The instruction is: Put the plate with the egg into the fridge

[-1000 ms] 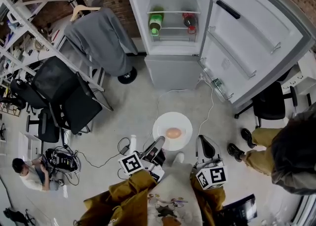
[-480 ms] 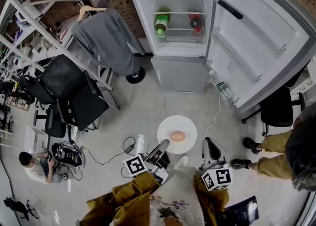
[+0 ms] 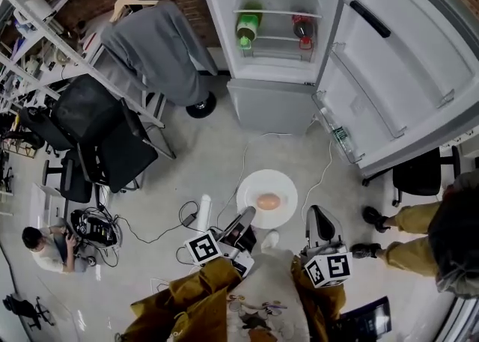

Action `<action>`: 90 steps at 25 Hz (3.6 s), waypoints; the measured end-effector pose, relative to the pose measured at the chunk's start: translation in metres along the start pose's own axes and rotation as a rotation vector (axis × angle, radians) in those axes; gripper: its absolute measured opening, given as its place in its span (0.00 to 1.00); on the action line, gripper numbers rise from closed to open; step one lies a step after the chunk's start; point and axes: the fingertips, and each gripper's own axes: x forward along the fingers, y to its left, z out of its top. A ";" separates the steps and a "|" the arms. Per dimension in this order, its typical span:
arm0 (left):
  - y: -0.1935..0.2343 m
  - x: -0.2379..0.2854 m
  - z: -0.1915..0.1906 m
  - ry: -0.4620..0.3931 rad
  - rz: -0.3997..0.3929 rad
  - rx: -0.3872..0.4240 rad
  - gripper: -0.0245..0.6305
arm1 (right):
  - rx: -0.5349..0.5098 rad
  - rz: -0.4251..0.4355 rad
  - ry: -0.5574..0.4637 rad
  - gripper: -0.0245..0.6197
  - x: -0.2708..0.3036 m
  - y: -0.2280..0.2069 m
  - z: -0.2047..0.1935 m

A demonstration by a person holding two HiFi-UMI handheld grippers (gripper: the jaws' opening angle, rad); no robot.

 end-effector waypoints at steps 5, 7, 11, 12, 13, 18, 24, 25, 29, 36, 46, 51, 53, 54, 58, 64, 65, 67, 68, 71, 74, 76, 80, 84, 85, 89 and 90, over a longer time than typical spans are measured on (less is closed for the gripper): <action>0.016 0.016 0.029 -0.001 0.012 -0.033 0.08 | -0.012 -0.011 0.033 0.05 0.037 -0.001 -0.003; 0.023 0.027 0.045 0.006 0.015 -0.035 0.08 | -0.011 -0.019 0.044 0.05 0.056 -0.002 -0.003; 0.023 0.050 0.086 0.008 -0.005 -0.053 0.08 | -0.015 -0.031 0.039 0.05 0.100 0.001 0.012; 0.022 0.054 0.096 0.006 -0.010 -0.059 0.08 | -0.018 -0.033 0.033 0.05 0.111 0.004 0.018; 0.021 0.058 0.106 0.006 -0.014 -0.062 0.08 | -0.021 -0.034 0.026 0.05 0.120 0.007 0.024; 0.012 0.081 0.147 0.040 -0.040 -0.048 0.08 | -0.039 -0.044 0.002 0.05 0.160 0.020 0.047; 0.006 0.099 0.183 0.075 -0.071 -0.049 0.08 | 0.012 -0.063 -0.027 0.05 0.199 0.028 0.063; 0.006 0.101 0.189 0.080 -0.079 -0.055 0.08 | 0.009 -0.071 -0.030 0.05 0.204 0.028 0.066; 0.007 0.110 0.215 0.094 -0.095 -0.053 0.08 | 0.017 -0.118 -0.039 0.05 0.223 0.025 0.071; 0.020 0.107 0.257 0.099 -0.095 -0.069 0.08 | 0.026 -0.139 -0.030 0.05 0.261 0.046 0.063; 0.022 0.121 0.272 0.151 -0.111 -0.074 0.08 | 0.013 -0.165 -0.033 0.05 0.275 0.058 0.063; 0.020 0.132 0.267 0.178 -0.110 -0.068 0.08 | 0.010 -0.183 -0.050 0.05 0.275 0.048 0.069; 0.019 0.137 0.269 0.178 -0.110 -0.063 0.08 | 0.011 -0.181 -0.056 0.05 0.279 0.043 0.072; 0.020 0.140 0.270 0.176 -0.109 -0.061 0.08 | 0.012 -0.178 -0.059 0.05 0.283 0.040 0.073; 0.019 0.158 0.278 0.168 -0.098 -0.048 0.08 | 0.023 -0.158 -0.066 0.05 0.302 0.027 0.078; 0.022 0.204 0.296 0.159 -0.073 -0.027 0.08 | 0.018 -0.138 -0.060 0.05 0.338 -0.004 0.089; 0.022 0.212 0.299 0.157 -0.069 -0.031 0.08 | 0.015 -0.136 -0.057 0.05 0.344 -0.010 0.092; 0.021 0.227 0.304 0.154 -0.060 -0.038 0.08 | 0.004 -0.133 -0.042 0.05 0.357 -0.021 0.096; 0.021 0.233 0.307 0.154 -0.054 -0.038 0.08 | -0.003 -0.129 -0.034 0.05 0.363 -0.026 0.098; 0.021 0.257 0.318 0.150 -0.046 -0.031 0.08 | -0.024 -0.118 -0.023 0.05 0.383 -0.041 0.106; 0.020 0.283 0.329 0.141 -0.037 -0.030 0.08 | -0.039 -0.122 -0.027 0.05 0.400 -0.058 0.118; 0.015 0.302 0.336 0.136 -0.037 -0.020 0.08 | -0.057 -0.123 -0.031 0.05 0.412 -0.070 0.130; 0.003 0.337 0.348 0.128 -0.046 -0.007 0.08 | -0.110 -0.111 -0.042 0.05 0.433 -0.089 0.154; -0.003 0.369 0.353 0.124 -0.049 -0.002 0.08 | -0.183 -0.088 -0.042 0.05 0.454 -0.103 0.169; -0.004 0.375 0.353 0.122 -0.051 -0.003 0.08 | -0.197 -0.081 -0.034 0.05 0.458 -0.107 0.171; -0.007 0.398 0.355 0.108 -0.056 -0.010 0.08 | -0.218 -0.061 -0.047 0.05 0.474 -0.113 0.188; -0.007 0.404 0.356 0.104 -0.056 -0.011 0.08 | -0.227 -0.056 -0.059 0.05 0.478 -0.115 0.194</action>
